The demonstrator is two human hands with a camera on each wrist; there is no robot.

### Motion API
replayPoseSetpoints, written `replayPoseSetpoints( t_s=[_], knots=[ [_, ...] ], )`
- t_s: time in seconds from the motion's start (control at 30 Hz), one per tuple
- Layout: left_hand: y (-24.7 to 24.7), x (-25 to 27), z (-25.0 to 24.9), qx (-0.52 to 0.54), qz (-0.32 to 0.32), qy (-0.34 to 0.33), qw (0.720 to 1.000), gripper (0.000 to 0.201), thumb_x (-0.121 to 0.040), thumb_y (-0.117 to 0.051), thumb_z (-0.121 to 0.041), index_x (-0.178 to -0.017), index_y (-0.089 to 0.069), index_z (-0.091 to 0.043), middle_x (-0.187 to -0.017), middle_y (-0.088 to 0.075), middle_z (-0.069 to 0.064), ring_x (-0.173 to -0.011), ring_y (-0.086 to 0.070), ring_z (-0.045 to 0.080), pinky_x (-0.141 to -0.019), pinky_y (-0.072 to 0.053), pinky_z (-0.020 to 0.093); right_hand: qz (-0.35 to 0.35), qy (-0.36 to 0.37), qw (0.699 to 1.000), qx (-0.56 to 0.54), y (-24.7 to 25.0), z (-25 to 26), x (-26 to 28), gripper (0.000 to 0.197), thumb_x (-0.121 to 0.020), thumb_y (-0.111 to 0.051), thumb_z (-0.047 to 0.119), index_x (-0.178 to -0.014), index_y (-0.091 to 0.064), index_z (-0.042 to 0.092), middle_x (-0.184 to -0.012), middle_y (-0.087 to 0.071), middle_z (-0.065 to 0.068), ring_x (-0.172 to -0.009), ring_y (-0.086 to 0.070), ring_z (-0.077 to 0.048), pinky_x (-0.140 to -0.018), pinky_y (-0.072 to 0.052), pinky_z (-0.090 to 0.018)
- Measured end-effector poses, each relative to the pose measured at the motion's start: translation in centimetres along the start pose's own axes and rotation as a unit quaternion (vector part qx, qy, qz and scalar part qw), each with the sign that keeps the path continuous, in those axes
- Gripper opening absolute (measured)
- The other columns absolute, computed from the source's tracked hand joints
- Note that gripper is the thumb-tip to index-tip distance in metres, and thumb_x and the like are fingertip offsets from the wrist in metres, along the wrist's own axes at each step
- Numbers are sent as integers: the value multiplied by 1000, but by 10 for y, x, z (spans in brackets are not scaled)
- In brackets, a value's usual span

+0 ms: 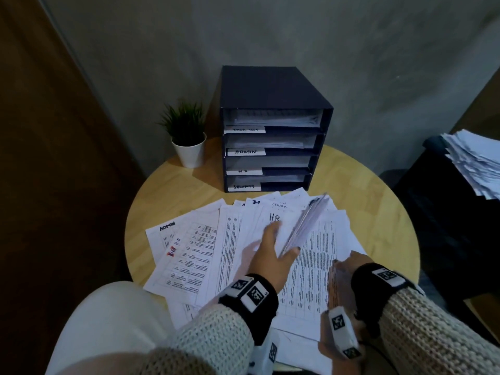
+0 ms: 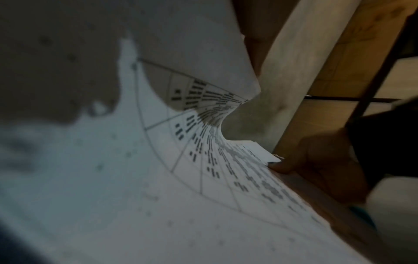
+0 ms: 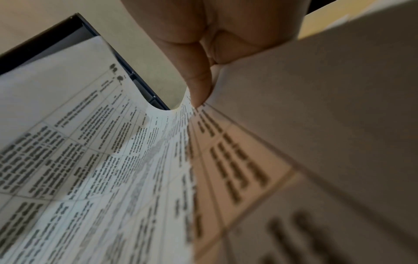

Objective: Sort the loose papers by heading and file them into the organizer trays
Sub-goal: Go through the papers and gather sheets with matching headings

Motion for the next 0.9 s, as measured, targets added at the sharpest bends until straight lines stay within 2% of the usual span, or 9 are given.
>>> replayPoseSetpoints(
  t_s=[0.07,0.1,0.17,0.27,0.47,0.6,0.7,0.77,0.9],
  knots=[
    [12,-5,5,33,-43,49,997,59,-94,-49,-39,-146,-22,-29,-101,-62,-2,-78,-57,5,-63,-43,15,-1,-1,1000,-13,1,0,3,58,-103,-33,36,-148,-21,1,-156,-21,-12,-141,-31,-25,-110,-30,-27],
    [16,-9,11,-1,-53,75,996,53,-96,-41,-45,-144,-31,-23,-102,-62,1,-85,-59,10,-71,-47,22,2,0,1000,-13,2,0,3,58,-103,-33,36,-148,-22,0,-155,-23,-12,-140,-32,-25,-110,-30,-27],
    [25,-19,29,-108,-71,131,983,61,-95,-24,-58,-125,-55,-16,-117,-59,10,-107,-55,27,-96,-44,38,15,14,1000,19,-1,1,4,62,-101,-36,37,-148,-20,0,-154,-26,-12,-138,-36,-25,-108,-32,-27],
    [33,-30,58,-128,-97,206,965,79,-89,-9,-66,-120,-60,-15,-131,-52,11,-120,-47,32,-106,-34,45,12,0,1000,9,-1,1,5,63,-101,-37,36,-148,-17,-1,-154,-27,-13,-138,-36,-25,-107,-33,-26],
    [28,-32,40,-80,-34,186,979,61,-98,-22,-52,-118,-62,-10,-122,-60,18,-110,-57,32,-95,-43,33,18,-14,1000,-11,3,4,13,55,-104,-29,34,-146,-23,-2,-155,-22,-13,-139,-33,-24,-109,-30,-25],
    [19,-11,15,-98,-70,62,991,38,-98,-32,-45,-116,-61,-27,-108,-67,0,-101,-61,25,-92,-47,29,11,-18,999,-44,2,1,11,55,-103,-34,32,-145,-23,-2,-152,-28,-15,-135,-39,-25,-105,-35,-25],
    [14,5,7,-33,-86,7,996,33,-97,-34,-47,-125,-52,-46,-107,-64,-21,-97,-60,5,-95,-44,22,33,-26,995,-96,-6,-2,9,55,-99,-46,17,-146,-25,-1,-149,-33,-18,-135,-40,-28,-105,-36,-27],
    [11,7,7,24,-84,5,996,33,-99,-33,-45,-128,-47,-51,-91,-56,-26,-79,-50,-7,-75,-42,11,31,-24,991,-129,-7,-3,3,56,-96,-52,10,-146,-28,-1,-148,-36,-20,-135,-39,-30,-104,-37,-28],
    [23,-10,18,26,-114,67,991,31,-101,-34,-23,-116,-62,-21,-108,-64,-2,-92,-57,16,-73,-36,18,3,-44,994,-98,-2,-5,4,49,-103,-36,28,-144,-28,2,-148,-33,-16,-134,-40,-27,-105,-35,-27]
  ],
)
Point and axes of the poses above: each hand's wrist, its own x-axis away from the middle knuckle, its own y-axis out of the back of the hand, z = x × y, the point moved 6 cm from there along -x, towards the middle knuckle
